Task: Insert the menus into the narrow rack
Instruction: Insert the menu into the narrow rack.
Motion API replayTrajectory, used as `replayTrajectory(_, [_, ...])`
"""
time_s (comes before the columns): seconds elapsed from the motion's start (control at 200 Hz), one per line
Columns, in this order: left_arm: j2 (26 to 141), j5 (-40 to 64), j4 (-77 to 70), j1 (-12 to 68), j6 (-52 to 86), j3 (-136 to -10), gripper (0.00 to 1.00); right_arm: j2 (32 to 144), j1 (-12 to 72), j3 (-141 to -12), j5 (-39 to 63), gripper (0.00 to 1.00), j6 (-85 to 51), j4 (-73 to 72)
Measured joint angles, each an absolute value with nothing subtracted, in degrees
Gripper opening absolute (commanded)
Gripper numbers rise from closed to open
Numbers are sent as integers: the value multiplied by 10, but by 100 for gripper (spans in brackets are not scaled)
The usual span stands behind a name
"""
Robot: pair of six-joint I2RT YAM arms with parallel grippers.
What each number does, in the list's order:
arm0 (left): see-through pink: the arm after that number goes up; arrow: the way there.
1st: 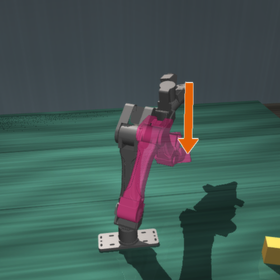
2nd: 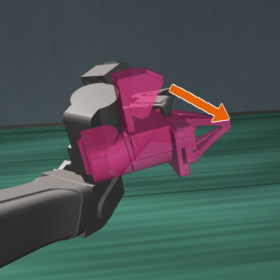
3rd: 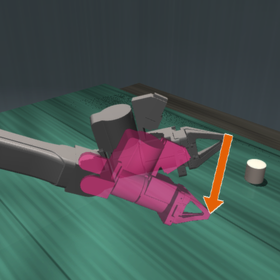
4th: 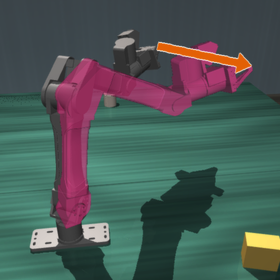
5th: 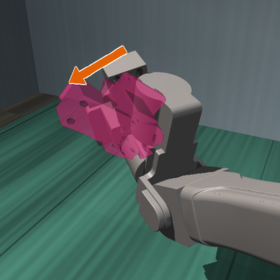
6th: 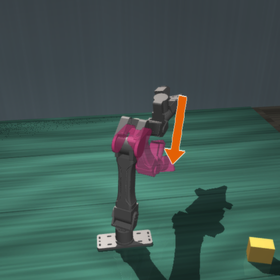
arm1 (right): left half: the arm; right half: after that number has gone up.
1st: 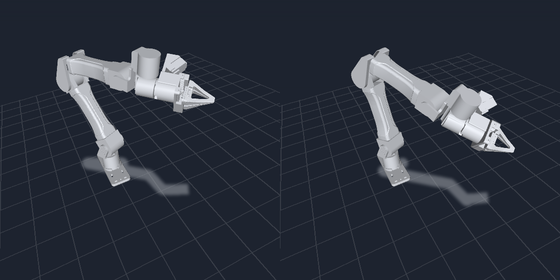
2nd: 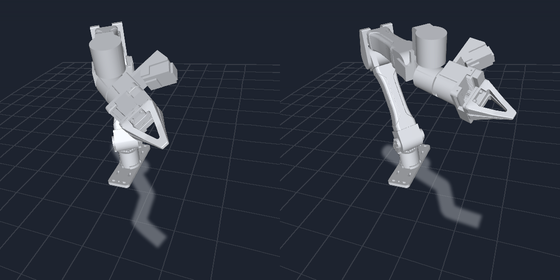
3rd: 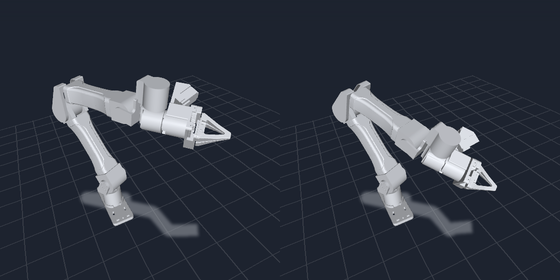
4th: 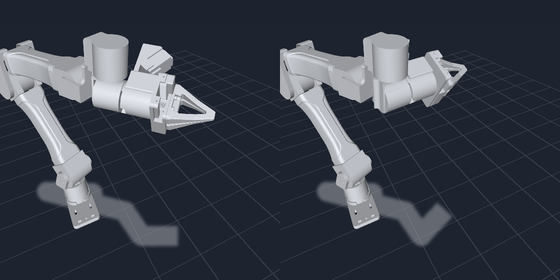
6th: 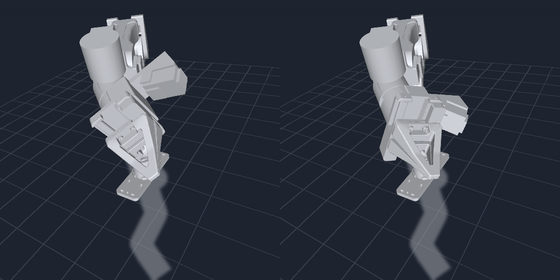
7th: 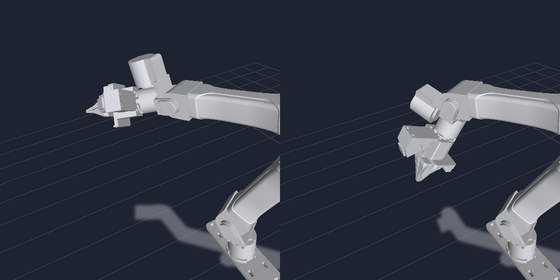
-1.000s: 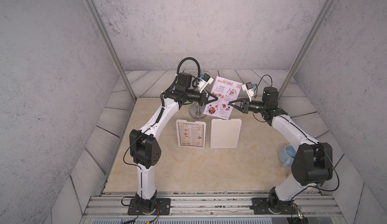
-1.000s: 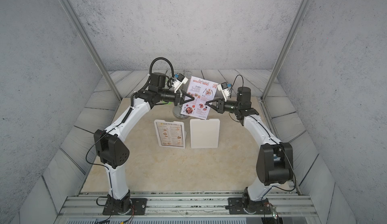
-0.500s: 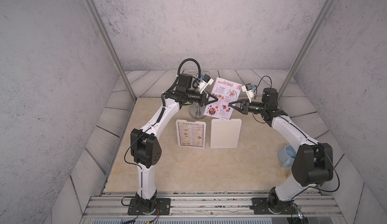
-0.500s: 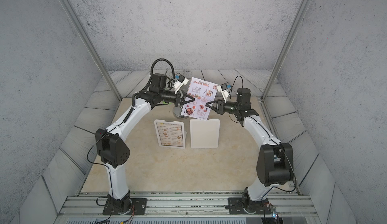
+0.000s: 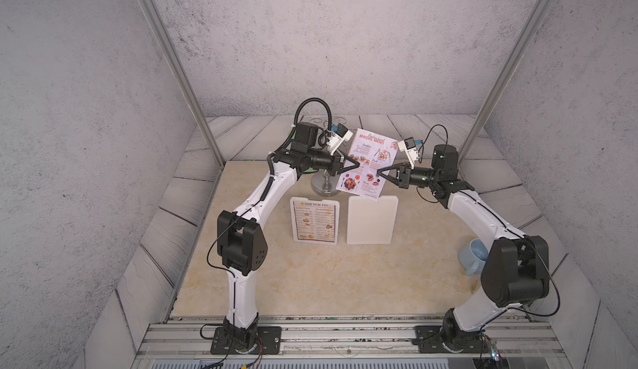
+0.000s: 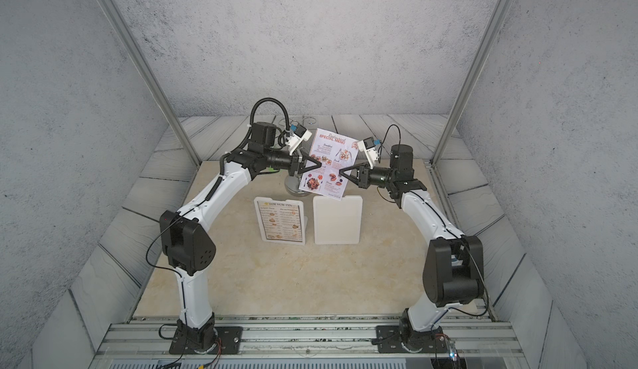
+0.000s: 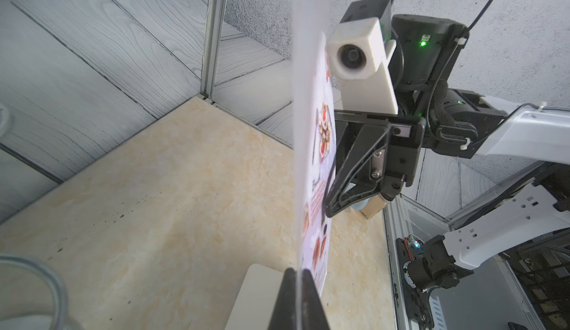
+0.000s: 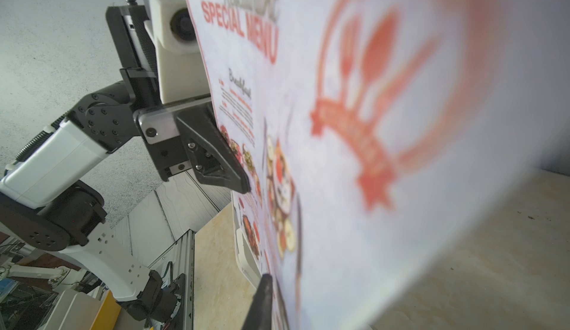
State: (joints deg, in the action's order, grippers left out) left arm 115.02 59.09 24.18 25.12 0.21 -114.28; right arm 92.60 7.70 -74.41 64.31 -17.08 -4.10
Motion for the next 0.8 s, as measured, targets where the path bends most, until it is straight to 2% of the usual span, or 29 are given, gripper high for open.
replayTrajectory(0.801, [1163, 576, 251, 251, -18, -1185, 0, 943, 77, -790, 643, 8, -164, -36])
